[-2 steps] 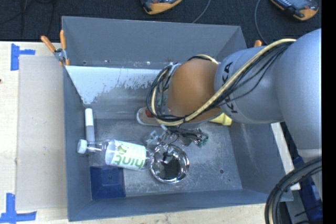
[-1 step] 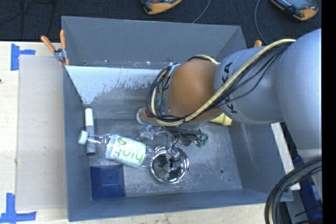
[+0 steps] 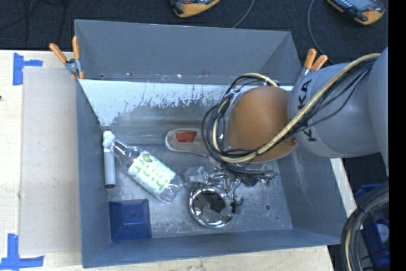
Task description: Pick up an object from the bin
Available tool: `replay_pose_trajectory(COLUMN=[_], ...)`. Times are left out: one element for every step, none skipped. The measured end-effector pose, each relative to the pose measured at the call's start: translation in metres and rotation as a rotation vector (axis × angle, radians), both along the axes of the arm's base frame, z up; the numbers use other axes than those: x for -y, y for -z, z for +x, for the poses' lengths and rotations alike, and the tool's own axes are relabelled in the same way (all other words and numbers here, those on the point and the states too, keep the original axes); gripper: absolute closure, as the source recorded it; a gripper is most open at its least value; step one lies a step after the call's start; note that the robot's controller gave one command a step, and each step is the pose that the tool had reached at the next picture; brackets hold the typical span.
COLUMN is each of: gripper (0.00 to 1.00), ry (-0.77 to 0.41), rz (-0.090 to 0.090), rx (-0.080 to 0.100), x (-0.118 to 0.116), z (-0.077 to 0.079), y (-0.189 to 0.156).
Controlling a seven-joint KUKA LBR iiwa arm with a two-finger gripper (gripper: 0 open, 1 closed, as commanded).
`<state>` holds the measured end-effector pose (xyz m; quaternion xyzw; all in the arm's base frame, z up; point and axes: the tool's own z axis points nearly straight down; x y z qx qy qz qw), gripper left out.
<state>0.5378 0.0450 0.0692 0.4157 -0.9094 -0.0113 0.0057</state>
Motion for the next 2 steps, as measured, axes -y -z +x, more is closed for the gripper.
replay_pose_trajectory(gripper=[1.0,1.0], ry=[-0.004,-0.026], rz=[0.002,0.005], rx=[0.002,0.01], x=[-0.002,-0.036], z=[0.0,0.032], y=[0.0,-0.124])
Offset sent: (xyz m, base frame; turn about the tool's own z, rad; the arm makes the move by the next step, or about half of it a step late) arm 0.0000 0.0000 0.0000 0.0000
